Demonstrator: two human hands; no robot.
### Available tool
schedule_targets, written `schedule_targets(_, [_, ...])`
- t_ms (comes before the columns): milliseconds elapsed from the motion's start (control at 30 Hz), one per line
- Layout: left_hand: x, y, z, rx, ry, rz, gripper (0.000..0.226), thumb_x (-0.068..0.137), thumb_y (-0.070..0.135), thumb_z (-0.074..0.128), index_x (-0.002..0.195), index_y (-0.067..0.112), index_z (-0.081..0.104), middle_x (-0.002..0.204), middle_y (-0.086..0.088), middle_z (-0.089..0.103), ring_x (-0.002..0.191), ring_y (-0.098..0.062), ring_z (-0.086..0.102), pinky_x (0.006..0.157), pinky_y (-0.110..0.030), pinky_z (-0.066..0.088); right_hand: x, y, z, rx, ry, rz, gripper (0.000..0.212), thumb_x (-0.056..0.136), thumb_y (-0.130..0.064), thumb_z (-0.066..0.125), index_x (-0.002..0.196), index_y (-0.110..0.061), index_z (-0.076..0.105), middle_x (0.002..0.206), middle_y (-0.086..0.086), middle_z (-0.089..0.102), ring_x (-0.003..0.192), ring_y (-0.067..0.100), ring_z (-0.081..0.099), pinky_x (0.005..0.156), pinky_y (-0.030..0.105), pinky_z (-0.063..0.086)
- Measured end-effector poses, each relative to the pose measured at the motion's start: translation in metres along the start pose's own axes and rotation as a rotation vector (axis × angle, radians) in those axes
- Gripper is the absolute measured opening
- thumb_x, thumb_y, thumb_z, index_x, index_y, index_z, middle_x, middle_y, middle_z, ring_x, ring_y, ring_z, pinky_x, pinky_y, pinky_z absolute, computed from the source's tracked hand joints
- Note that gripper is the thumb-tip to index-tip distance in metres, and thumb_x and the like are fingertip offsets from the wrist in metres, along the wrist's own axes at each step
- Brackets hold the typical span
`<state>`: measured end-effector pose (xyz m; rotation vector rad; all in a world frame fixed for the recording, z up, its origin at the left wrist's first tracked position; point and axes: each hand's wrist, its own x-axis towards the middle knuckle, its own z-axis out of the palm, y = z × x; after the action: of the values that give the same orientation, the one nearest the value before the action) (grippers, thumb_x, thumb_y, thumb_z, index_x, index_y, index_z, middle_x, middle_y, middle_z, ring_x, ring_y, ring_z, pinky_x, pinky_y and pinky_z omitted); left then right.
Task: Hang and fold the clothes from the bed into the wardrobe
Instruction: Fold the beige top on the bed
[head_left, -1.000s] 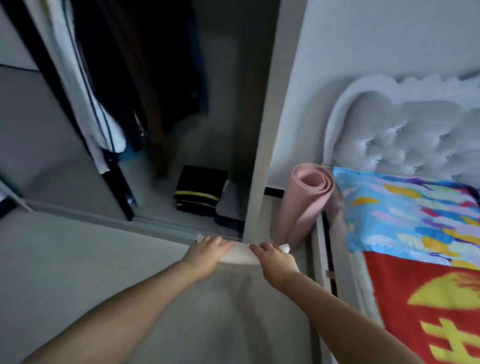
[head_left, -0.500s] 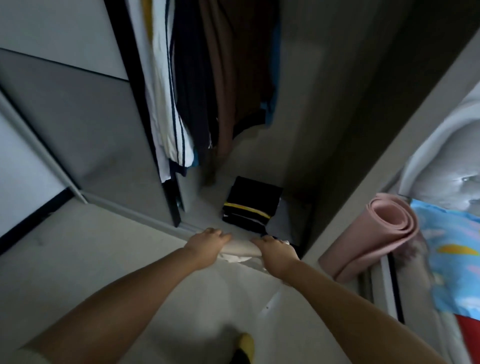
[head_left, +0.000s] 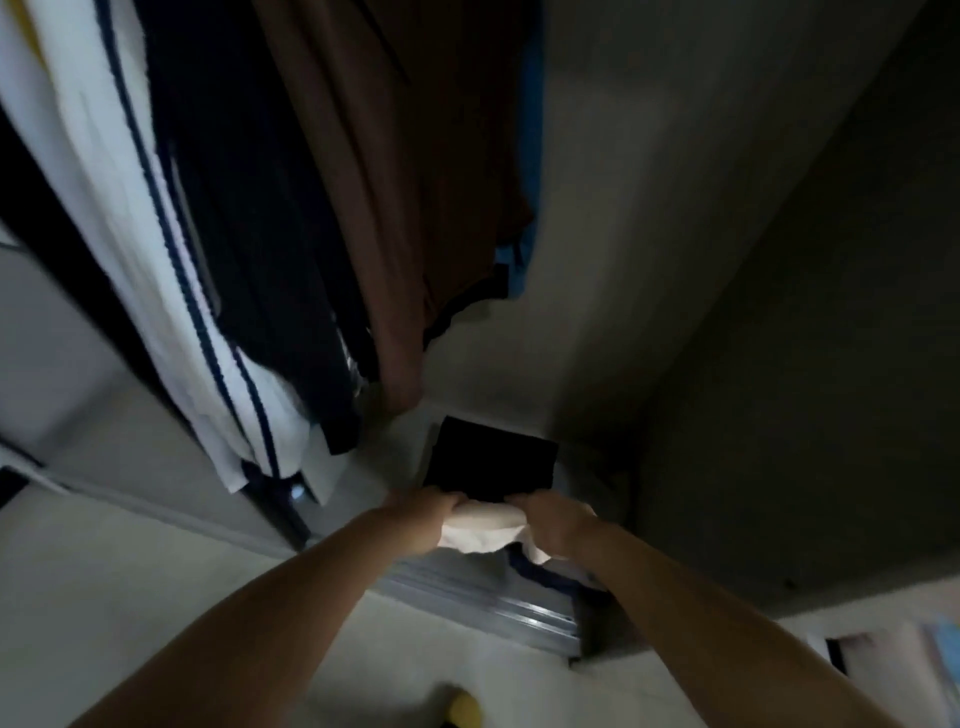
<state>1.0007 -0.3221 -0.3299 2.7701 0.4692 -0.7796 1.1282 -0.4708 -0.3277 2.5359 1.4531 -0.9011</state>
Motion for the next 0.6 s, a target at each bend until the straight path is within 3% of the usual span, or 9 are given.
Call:
schedule_targets(133, [0.068,-0.024,-0.021,0.032,0.022,0.030,0.064,0.094,0.015,0.045,0.151,0.032,0.020,0.144,-0.009,0.042,0.128,-0.031,0.045,0.105,-0.043,0.033,0.061,0.029,-0.025,0.007,-0.004,0.051,0.062,0.091,-0.010,0.055,0.148,-0.021,0.033,0.142,0.015,0.045,0.127,0.032,0.047,0.101,0.037,0.040])
schedule_targets(233, [0.140,-0.045,-0.030,0.013,0.107,0.072,0.065,0.092,0.014,0.048,0.150,0.030,0.024,0.145,-0.007,0.042,0.127,-0.029,0.047,0.103,-0.039,0.040,0.115,0.054,-0.035,-0.025,0.081,0.071,0.063,0.095,-0.009,0.051,0.151,-0.020,0.025,0.145,0.015,0.041,0.128,0.033,0.045,0.104,0.039,0.037])
schedule_targets(367, [0.235,-0.067,-0.022,0.051,0.224,0.119,0.061,0.091,0.015,0.050,0.147,0.027,0.032,0.142,-0.009,0.047,0.123,-0.030,0.051,0.096,-0.037,0.043,0.189,0.092,-0.026,-0.065,0.208,0.138,0.063,0.091,-0.008,0.051,0.149,-0.024,0.030,0.141,0.015,0.043,0.126,0.036,0.045,0.101,0.047,0.042])
schedule_targets(500, [0.314,-0.081,0.009,0.202,0.426,0.136,0.064,0.094,0.011,0.038,0.151,0.032,0.018,0.156,-0.004,0.025,0.140,-0.023,0.029,0.110,-0.034,0.025,0.258,0.124,0.012,-0.064,0.304,0.208,0.065,0.094,-0.021,0.051,0.151,-0.028,0.022,0.149,0.013,0.031,0.136,0.037,0.030,0.106,0.056,0.033])
schedule_targets(600, [0.353,-0.088,0.055,0.259,0.441,0.148,0.070,0.093,0.006,0.034,0.152,0.031,0.006,0.161,0.000,0.004,0.148,-0.019,0.003,0.118,-0.039,0.007,0.290,0.140,0.061,-0.102,0.329,0.219,0.072,0.093,-0.019,0.048,0.153,-0.032,0.010,0.157,0.006,0.017,0.143,0.040,0.013,0.110,0.062,0.021])
